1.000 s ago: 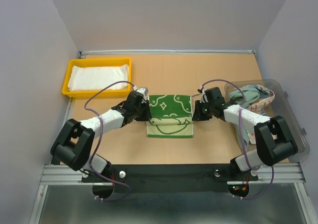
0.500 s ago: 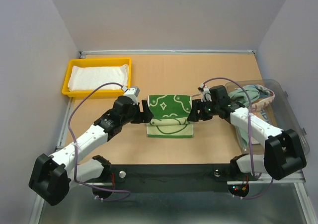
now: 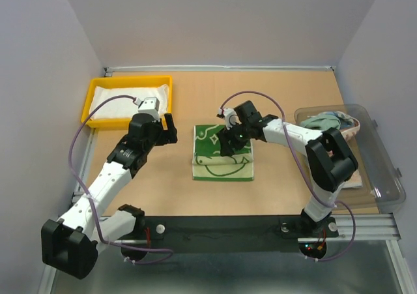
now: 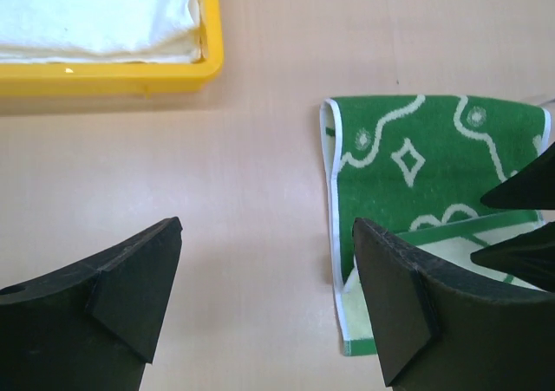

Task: Fold and stack the towels
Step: Fold the towel

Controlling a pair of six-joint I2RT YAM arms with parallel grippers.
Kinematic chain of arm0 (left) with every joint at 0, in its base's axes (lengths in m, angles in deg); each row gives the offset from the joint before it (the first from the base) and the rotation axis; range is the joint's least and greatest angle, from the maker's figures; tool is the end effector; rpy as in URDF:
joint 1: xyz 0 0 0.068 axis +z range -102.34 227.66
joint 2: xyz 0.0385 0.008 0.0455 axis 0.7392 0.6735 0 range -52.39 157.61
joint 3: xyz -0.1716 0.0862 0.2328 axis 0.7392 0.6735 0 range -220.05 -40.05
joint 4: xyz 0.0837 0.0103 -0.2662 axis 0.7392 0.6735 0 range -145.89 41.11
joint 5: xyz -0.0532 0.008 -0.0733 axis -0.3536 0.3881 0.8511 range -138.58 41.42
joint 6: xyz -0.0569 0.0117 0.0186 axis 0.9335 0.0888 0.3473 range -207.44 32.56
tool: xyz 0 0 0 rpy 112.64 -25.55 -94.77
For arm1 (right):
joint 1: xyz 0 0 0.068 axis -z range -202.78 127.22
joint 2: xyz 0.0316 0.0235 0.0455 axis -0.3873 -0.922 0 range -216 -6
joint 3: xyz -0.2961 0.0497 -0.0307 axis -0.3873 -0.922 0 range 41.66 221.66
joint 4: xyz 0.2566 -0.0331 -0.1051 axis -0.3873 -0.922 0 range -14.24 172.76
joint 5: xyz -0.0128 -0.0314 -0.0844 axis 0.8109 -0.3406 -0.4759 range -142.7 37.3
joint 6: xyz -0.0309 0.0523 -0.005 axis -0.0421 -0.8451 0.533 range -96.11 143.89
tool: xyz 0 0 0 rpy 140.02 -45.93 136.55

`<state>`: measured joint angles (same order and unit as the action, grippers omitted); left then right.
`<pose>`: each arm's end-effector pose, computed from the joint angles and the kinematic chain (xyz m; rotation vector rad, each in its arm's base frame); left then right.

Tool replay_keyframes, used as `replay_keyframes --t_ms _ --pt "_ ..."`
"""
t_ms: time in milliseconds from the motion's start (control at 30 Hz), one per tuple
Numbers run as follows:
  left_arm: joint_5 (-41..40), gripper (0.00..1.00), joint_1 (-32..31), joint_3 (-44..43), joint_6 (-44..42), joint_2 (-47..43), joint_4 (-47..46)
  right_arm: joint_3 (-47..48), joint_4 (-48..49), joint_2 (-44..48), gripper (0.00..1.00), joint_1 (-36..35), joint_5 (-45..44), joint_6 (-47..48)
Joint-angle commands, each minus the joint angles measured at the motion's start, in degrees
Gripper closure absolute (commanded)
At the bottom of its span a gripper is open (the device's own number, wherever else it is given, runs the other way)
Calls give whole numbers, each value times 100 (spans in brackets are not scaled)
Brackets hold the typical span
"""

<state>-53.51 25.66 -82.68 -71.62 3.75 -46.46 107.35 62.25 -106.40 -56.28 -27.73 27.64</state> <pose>0.2211 -0.0852 0.3077 0.0505 1.9852 -0.3454 0.3146 0.2313 0.2068 -0.9874 2.3736 0.7550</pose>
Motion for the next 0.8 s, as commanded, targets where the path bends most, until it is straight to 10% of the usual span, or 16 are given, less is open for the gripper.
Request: replay_keyframes --t_ms 0,767 --pt "-325 9 99 229 -298 -367 -301 321 -49 -234 28 -104 -89 530" --pt "-237 10 231 229 -342 -385 -319 -223 -445 -59 32 -579 245 566"
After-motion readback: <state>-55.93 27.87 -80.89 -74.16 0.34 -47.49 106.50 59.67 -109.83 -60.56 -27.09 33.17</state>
